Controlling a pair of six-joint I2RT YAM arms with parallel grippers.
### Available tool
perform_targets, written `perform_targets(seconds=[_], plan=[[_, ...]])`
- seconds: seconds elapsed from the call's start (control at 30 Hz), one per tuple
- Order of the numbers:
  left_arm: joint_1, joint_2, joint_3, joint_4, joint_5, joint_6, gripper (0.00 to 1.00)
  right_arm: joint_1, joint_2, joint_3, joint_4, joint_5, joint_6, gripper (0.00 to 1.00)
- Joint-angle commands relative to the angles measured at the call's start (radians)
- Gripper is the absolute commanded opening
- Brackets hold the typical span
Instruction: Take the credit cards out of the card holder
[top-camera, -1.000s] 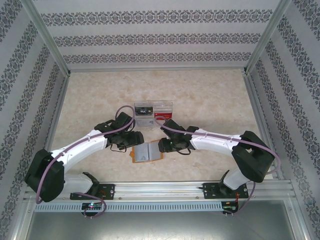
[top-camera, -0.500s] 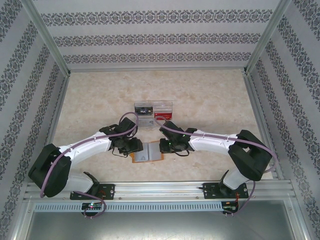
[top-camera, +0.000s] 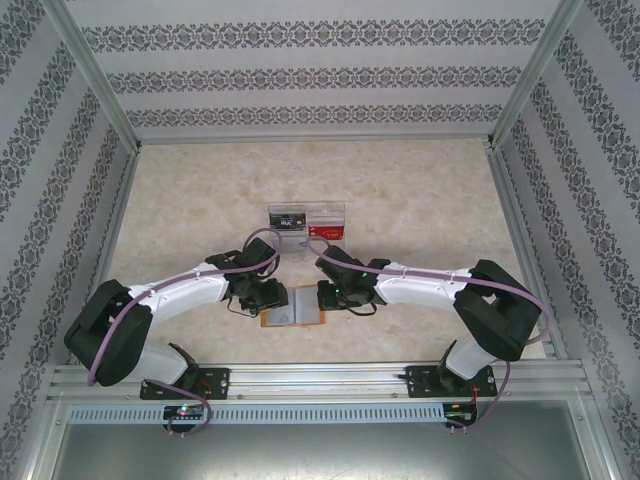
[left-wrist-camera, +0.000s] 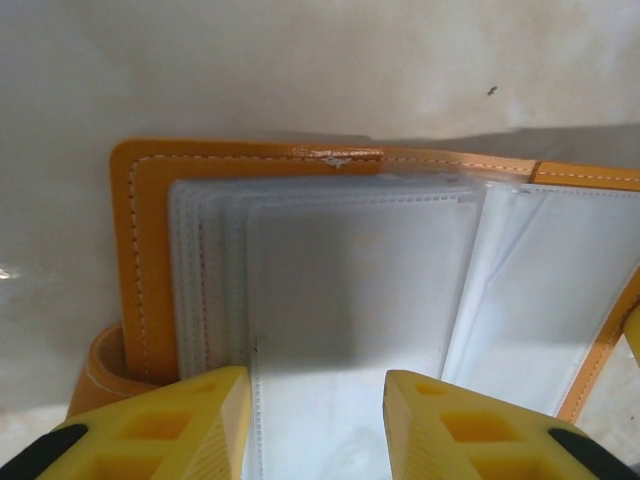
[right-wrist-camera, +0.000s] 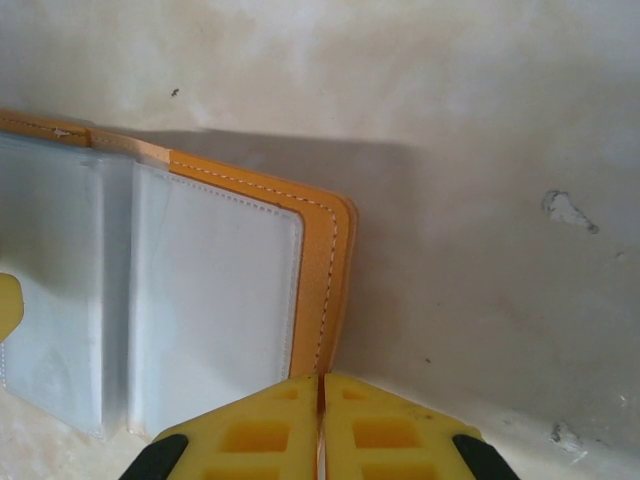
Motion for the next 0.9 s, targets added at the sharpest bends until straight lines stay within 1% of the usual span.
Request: perform_targets(seconds=[0.0, 0.1, 0.2, 0.27, 0.3, 0.4, 0.43, 0.57, 0.7, 0.87], plan=[[-0.021, 0.020, 0.004, 0.033, 0.022, 0.004, 0.41, 0.011, 0.005, 0.006, 0.001, 0.017, 0.013, 0.11], [-0.030, 0.024, 0.006, 0.062, 0.044, 0.011, 0.42, 0.012, 0.006, 0.007, 0.001, 0.017, 0.013, 0.11], [-0.033, 0.016, 0.004, 0.093, 0.064, 0.011, 0.46, 0.015, 0.009, 0.007, 0.001, 0.018, 0.016, 0.11], [-0.034, 0.009, 0.008, 0.099, 0.069, 0.012, 0.52, 0.017, 0.009, 0.006, 0.000, 0.017, 0.017, 0.11], [-0.033, 0.005, 0.009, 0.097, 0.069, 0.013, 0.55, 0.018, 0.010, 0.007, 0.000, 0.018, 0.018, 0.11], [-0.034, -0.006, 0.016, 0.087, 0.062, 0.019, 0.74, 0.018, 0.009, 0.007, -0.001, 0.019, 0.019, 0.11], [-0.034, -0.008, 0.018, 0.083, 0.060, 0.020, 0.80, 0.019, 0.010, 0.007, -0.001, 0.019, 0.019, 0.11], [-0.037, -0.012, 0.022, 0.098, 0.076, 0.027, 0.91, 0.018, 0.010, 0.011, -0.003, 0.022, 0.017, 0.12], [-0.047, -0.013, 0.046, 0.097, 0.092, 0.040, 0.94, 0.018, 0.011, 0.015, -0.009, 0.026, 0.014, 0.13], [-0.057, -0.010, 0.068, 0.116, 0.124, 0.054, 0.94, 0.018, 0.011, 0.016, -0.011, 0.030, 0.013, 0.13]])
